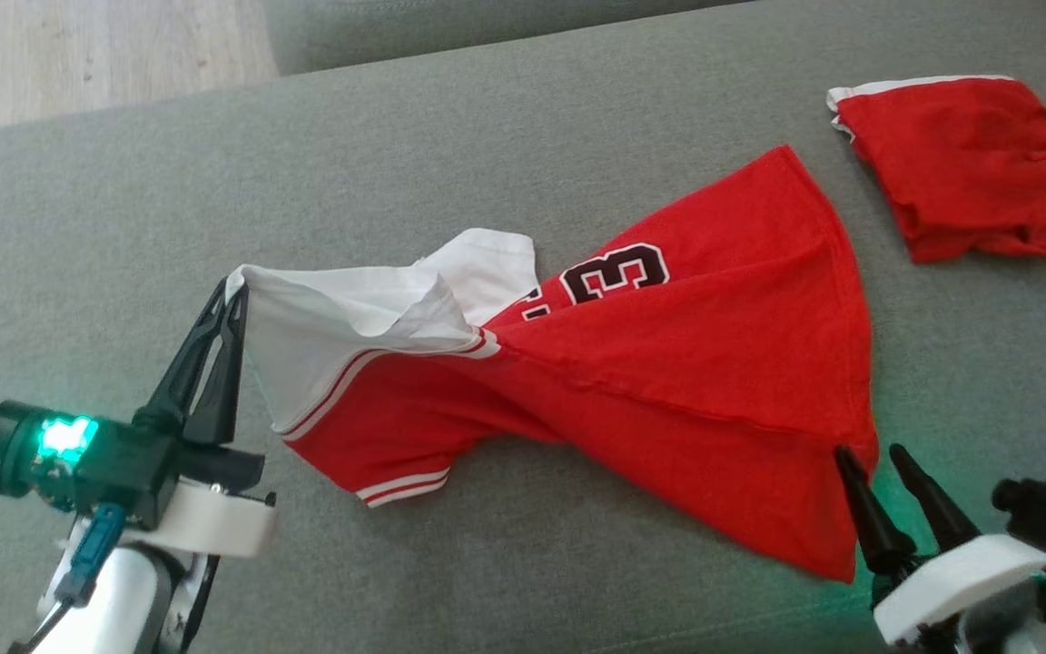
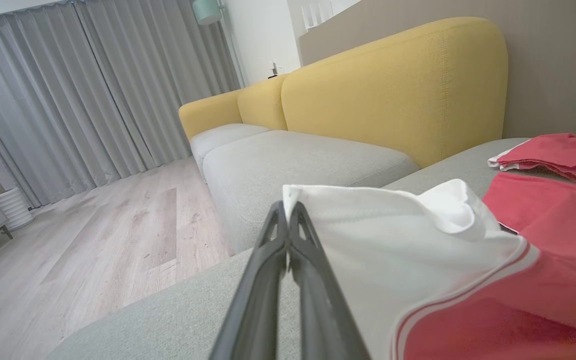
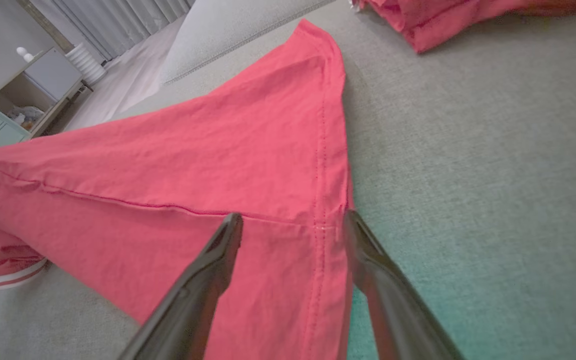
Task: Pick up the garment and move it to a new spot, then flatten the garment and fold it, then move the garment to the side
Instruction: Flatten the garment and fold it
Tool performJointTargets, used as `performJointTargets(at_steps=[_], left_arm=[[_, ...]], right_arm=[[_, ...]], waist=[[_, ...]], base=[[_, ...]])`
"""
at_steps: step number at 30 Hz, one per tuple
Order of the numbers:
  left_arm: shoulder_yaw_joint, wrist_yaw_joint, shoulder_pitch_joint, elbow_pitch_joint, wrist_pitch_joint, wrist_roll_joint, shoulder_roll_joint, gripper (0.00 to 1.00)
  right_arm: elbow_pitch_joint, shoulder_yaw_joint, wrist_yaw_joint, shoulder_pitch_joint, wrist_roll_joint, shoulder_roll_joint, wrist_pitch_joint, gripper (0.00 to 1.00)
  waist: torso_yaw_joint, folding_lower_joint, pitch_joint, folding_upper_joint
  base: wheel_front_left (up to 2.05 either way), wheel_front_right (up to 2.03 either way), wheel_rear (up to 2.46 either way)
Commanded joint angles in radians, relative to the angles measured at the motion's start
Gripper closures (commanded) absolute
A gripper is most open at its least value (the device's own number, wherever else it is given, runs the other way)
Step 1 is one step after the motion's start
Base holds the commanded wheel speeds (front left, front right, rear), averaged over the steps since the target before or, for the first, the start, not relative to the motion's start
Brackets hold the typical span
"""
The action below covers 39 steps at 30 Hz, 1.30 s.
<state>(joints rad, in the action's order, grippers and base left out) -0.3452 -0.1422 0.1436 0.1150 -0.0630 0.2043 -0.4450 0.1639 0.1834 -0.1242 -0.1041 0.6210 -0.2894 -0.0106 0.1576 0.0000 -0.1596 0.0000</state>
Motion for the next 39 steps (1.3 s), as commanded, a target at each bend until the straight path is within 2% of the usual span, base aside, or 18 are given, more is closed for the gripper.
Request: performJointTargets(at_steps=[1, 6, 14, 15, 17, 19, 20, 21, 30, 35, 39], left_arm=[[0.053, -0.005, 0.057, 0.036, 0.001, 0.004, -0.035, 1.0], [0.054, -0.004, 0.076, 0.032, 0.0, 0.005, -0.04, 1.0], [0.048, -0.007, 0.08, 0.031, 0.001, 0.006, -0.043, 1.0], [0.046, -0.007, 0.081, 0.031, 0.001, 0.007, -0.042, 1.0], [0.045, -0.008, 0.081, 0.031, 0.002, 0.008, -0.043, 1.0], [0.044, -0.01, 0.081, 0.032, 0.002, 0.008, -0.043, 1.0], [0.043, -0.01, 0.08, 0.033, 0.001, 0.009, -0.043, 1.0], [0.043, -0.011, 0.08, 0.033, 0.001, 0.009, -0.044, 1.0], [0.043, -0.013, 0.083, 0.032, -0.016, 0.014, -0.047, 1.0], [0.052, -0.004, 0.094, 0.057, -0.043, 0.026, -0.055, 1.0], [0.055, 0.022, 0.119, 0.086, -0.042, 0.033, -0.08, 1.0]], right_arm=[[-0.008, 0.026, -0.007, 0.024, 0.014, -0.016, 0.015, 0.0], [0.087, 0.072, -0.007, 0.09, 0.085, -0.03, 0.052, 0.0], [0.154, 0.147, -0.007, 0.15, 0.148, -0.053, 0.091, 0.0], [0.16, 0.157, -0.007, 0.155, 0.156, -0.057, 0.095, 0.09], [0.171, 0.174, -0.007, 0.161, 0.171, -0.064, 0.103, 0.49], [0.179, 0.188, -0.007, 0.165, 0.186, -0.07, 0.114, 0.73], [0.182, 0.192, -0.007, 0.167, 0.194, -0.072, 0.122, 0.93], [0.186, 0.198, -0.007, 0.168, 0.2, -0.076, 0.128, 1.0], [0.192, 0.247, -0.007, 0.18, 0.227, -0.12, 0.174, 1.0], [0.137, 0.195, -0.007, 0.173, 0.222, -0.189, 0.218, 1.0], [0.043, 0.121, -0.007, 0.182, 0.195, -0.269, 0.228, 1.0]], waist=[[-0.005, 0.0, -0.005, 0.0], [-0.024, 0.0, -0.019, 0.0], [-0.043, 0.0, -0.025, 0.0], [-0.045, 0.0, -0.025, 0.0], [-0.048, 0.0, -0.025, 0.0], [-0.051, 0.0, -0.025, 0.0], [-0.052, 0.0, -0.025, 0.0], [-0.053, 0.0, -0.024, 0.0], [-0.054, 0.0, -0.003, 0.0], [-0.046, 0.0, 0.052, 0.0], [-0.033, 0.0, 0.124, 0.0]], base=[[0.0, 0.0, 0.0], [0.0, 0.0, 0.0], [0.0, 0.0, 0.0], [0.0, 0.0, 0.0], [0.0, 0.0, 0.0], [0.0, 0.0, 0.0], [0.0, 0.0, 0.0], [0.0, 0.0, 0.0], [0.0, 0.0, 0.0], [0.0, 0.0, 0.0], [0.0, 0.0, 0.0]])
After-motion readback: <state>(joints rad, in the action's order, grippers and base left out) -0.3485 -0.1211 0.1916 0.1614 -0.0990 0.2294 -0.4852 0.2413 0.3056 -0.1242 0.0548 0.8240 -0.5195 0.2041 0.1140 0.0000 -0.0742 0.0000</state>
